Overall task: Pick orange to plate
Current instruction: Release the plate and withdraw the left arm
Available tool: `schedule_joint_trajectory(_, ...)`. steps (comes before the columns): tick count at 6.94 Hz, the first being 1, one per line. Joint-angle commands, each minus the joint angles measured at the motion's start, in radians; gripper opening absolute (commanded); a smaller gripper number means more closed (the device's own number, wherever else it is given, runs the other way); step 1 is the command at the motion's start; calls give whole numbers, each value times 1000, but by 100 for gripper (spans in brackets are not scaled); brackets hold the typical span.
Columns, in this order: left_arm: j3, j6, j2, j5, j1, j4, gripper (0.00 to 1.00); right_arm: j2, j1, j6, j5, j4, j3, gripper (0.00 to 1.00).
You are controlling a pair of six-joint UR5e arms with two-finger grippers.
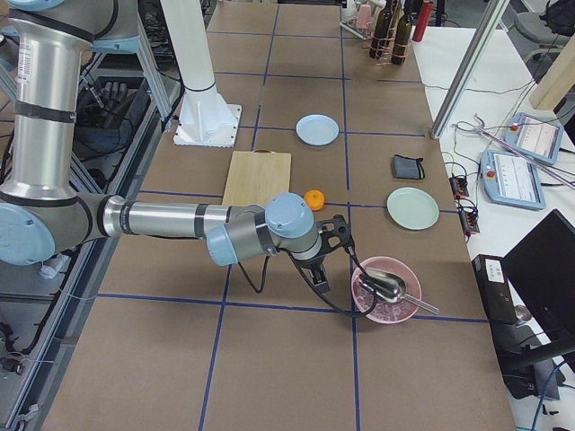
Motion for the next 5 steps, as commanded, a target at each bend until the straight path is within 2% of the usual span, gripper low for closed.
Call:
schedule_joint_trajectory(1, 24, 138, 136, -8, -132, 2, 100, 24, -28, 21, -2, -3, 2, 100)
schedule_joint_trajectory(3, 15, 145, 217, -127, -161, -7, 100, 63, -97, 157, -16, -5, 3, 100)
schedule_joint_trajectory(5, 12, 144, 239, -114, -171, 1, 100, 142, -217, 309, -78, -10, 11, 100)
